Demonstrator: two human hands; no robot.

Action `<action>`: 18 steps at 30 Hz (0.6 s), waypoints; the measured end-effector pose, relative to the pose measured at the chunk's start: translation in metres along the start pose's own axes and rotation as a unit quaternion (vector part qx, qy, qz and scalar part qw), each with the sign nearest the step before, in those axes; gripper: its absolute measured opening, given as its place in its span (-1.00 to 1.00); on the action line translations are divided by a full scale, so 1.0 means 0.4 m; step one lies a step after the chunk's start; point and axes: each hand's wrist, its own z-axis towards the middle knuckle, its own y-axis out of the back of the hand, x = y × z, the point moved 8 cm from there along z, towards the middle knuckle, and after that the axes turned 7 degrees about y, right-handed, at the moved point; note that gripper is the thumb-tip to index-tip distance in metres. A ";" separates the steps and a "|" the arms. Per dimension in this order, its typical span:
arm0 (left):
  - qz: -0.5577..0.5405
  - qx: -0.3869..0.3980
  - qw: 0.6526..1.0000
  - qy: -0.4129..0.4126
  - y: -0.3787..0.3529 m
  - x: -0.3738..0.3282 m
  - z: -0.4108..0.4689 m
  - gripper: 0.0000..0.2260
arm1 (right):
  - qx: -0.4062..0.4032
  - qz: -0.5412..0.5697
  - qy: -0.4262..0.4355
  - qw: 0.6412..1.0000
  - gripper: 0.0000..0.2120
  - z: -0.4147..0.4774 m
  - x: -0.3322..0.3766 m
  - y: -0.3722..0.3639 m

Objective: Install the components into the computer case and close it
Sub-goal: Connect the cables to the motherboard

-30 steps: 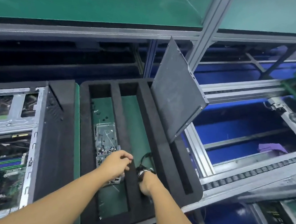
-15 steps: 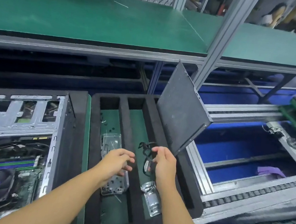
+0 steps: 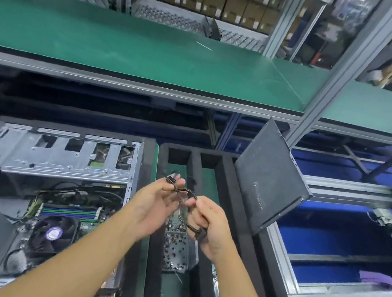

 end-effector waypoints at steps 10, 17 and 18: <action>0.084 0.007 0.995 -0.053 0.103 -0.143 -0.143 -0.73 | 0.146 -0.129 -0.094 0.976 -0.72 0.004 -0.091 -0.217; 0.280 -0.012 0.957 -0.074 0.169 -0.218 -0.231 -0.64 | 0.039 -0.082 -0.094 0.991 -0.48 0.049 -0.105 -0.332; 0.305 -0.001 0.950 -0.075 0.173 -0.224 -0.241 -0.66 | 0.028 -0.044 -0.088 0.995 -0.45 0.059 -0.091 -0.344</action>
